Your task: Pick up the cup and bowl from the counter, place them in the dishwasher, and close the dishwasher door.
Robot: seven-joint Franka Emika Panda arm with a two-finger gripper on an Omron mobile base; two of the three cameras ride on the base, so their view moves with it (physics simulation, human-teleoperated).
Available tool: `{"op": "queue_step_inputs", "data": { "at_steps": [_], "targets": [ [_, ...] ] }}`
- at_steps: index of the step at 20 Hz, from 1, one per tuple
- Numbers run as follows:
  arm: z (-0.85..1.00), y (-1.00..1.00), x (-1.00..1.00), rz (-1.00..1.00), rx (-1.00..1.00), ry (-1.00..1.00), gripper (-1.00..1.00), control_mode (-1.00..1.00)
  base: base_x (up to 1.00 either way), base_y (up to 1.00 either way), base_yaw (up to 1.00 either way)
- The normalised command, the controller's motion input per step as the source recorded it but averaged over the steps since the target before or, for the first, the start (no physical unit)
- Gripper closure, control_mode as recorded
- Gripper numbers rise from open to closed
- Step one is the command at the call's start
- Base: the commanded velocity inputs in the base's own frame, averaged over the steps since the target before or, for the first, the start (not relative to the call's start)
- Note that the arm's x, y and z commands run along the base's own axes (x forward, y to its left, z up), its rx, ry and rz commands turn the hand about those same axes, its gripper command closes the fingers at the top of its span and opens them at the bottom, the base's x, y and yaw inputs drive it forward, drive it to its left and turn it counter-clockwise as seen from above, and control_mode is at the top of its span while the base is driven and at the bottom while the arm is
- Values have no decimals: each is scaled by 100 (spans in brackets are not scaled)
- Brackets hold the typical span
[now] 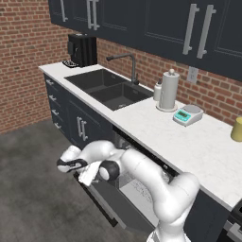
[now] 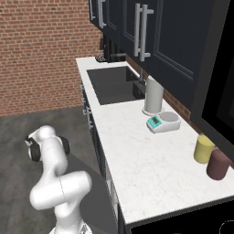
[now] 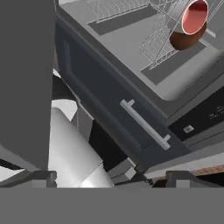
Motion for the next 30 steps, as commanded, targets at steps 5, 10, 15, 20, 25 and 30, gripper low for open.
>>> {"op": "queue_step_inputs", "data": {
  "at_steps": [5,10,15,20,25,30],
  "targets": [
    [-28,100,-90,2,-24,18,-100,-100,0,0,0],
    [-83,100,-87,9,-35,10,-100,-100,0,0,0],
    [-100,94,-20,8,-46,12,-100,-100,0,0,0],
    [-100,42,66,4,-64,6,-100,-100,0,0,0],
    [-100,29,67,2,-62,5,-100,-100,0,0,0],
    [-100,21,49,2,-52,18,-100,-100,0,0,0]
  ]
}}
